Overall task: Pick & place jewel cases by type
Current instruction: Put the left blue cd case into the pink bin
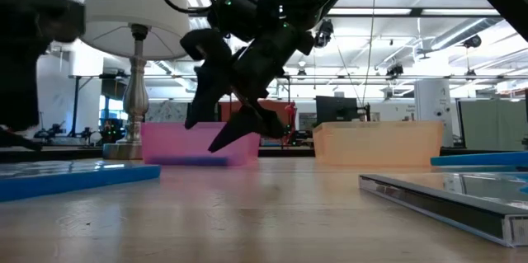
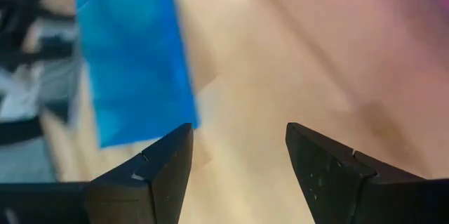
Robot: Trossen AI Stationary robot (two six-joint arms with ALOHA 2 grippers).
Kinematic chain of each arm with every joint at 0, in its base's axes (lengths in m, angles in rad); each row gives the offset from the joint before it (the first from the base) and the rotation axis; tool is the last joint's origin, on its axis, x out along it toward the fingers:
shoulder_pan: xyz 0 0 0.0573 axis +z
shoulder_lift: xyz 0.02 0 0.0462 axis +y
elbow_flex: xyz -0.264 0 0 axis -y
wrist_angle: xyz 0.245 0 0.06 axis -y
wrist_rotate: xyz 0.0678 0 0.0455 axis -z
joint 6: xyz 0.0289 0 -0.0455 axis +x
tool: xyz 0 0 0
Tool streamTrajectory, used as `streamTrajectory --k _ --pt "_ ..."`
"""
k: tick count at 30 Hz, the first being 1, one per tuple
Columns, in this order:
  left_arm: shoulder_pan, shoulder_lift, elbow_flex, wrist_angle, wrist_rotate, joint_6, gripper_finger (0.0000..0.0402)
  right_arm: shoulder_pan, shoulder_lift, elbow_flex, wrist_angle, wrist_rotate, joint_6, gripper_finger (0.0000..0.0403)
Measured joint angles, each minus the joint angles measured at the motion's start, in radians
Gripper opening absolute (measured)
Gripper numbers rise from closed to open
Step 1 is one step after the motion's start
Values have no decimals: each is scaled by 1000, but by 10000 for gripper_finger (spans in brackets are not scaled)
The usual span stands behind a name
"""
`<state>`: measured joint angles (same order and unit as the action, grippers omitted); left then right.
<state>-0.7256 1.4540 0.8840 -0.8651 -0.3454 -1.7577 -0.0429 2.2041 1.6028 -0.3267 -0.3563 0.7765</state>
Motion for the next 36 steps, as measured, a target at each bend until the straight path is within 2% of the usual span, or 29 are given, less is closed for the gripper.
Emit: streamTrajectory --k 3,6,14,17,23,26,30,32,34,36 --pt "-3 2 20 -46 117 -38 114 4 8 0 4 -100 -22 224" --pt "-25 1 2 -24 253 -114 114 11 18 0 3 -136 -23 224" --pt "-86 -2 -45 -154 269 -453 114 68 30 0 18 -143 -44 224" --pt "-84 -3 -87 -164 267 -508 114 95 32 0 16 -143 -48 224" --pt "-52 -9 -225 140 257 -470 114 127 32 0 2 -150 -1 224" --pt "-34 -9 -258 207 240 -465 114 143 32 -7 -15 -151 48 224" --pt "-21 -9 -267 258 212 -375 114 146 32 -34 -9 -70 89 224" --pt "-19 -12 -235 257 152 -365 114 137 31 -48 1 -39 94 224" --pt "-20 -16 -184 187 96 -367 114 124 30 -53 0 -32 94 224" --pt "-17 -26 -118 38 6 -363 114 111 27 -58 -9 -34 86 224"
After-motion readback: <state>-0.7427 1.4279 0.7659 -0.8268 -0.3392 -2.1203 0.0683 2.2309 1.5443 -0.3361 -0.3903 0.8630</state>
